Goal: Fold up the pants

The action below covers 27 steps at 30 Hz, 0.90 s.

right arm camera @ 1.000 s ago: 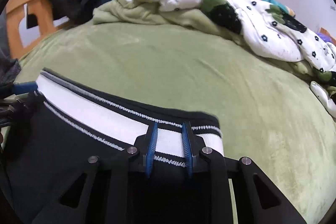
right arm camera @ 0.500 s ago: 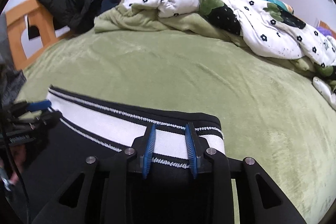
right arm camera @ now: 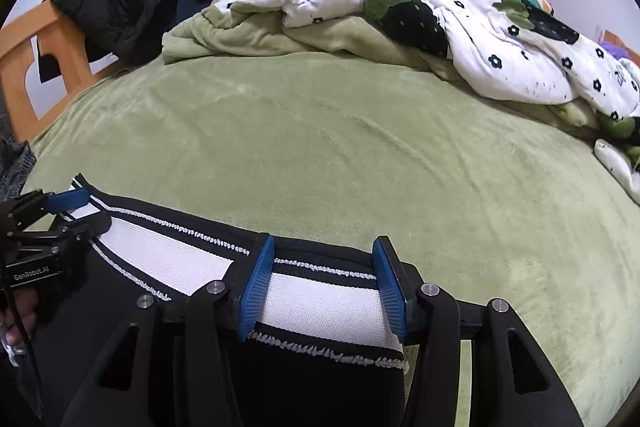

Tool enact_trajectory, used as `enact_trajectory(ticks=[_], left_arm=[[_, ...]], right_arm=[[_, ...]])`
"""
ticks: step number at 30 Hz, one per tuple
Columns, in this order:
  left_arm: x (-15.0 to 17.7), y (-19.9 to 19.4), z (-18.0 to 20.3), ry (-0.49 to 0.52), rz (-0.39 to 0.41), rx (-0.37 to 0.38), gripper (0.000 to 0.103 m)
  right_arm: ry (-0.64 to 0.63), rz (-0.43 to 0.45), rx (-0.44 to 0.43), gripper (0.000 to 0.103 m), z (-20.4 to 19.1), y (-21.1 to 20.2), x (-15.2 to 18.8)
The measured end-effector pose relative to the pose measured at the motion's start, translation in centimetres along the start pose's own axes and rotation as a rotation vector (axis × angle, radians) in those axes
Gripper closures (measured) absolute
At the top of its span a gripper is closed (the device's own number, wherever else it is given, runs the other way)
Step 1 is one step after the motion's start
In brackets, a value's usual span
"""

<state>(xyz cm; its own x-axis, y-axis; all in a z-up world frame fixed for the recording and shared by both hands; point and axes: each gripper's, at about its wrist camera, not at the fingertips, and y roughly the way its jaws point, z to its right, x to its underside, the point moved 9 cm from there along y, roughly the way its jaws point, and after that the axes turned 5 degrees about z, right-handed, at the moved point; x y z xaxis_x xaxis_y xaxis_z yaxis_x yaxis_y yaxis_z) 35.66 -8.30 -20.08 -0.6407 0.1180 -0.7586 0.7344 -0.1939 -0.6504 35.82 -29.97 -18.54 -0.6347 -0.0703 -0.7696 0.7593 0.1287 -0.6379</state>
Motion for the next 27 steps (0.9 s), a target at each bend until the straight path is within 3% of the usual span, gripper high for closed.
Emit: enact_trajectory(ticks=[10, 15, 23, 27], left_arm=[[0.1, -0.1, 0.3, 0.0, 0.014, -0.001, 0.041], [0.1, -0.1, 0.4, -0.007, 0.014, 0.005, 0.041], [0.0, -0.2, 0.2, -0.013, 0.018, 0.006, 0.041], [0.0, -0.1, 0.3, -0.016, 0.016, 0.009, 0.04]], right_arm=[[0.045, 0.01, -0.056, 0.051, 0.4, -0.2, 0.2], [0.045, 0.016, -0.115, 0.035, -0.3, -0.9, 0.4], [0.009, 0.054, -0.148, 0.029, -1.1, -2.6, -0.1], [-0.054, 0.015, -0.101, 0.026, -1.7, -1.6, 0.8]])
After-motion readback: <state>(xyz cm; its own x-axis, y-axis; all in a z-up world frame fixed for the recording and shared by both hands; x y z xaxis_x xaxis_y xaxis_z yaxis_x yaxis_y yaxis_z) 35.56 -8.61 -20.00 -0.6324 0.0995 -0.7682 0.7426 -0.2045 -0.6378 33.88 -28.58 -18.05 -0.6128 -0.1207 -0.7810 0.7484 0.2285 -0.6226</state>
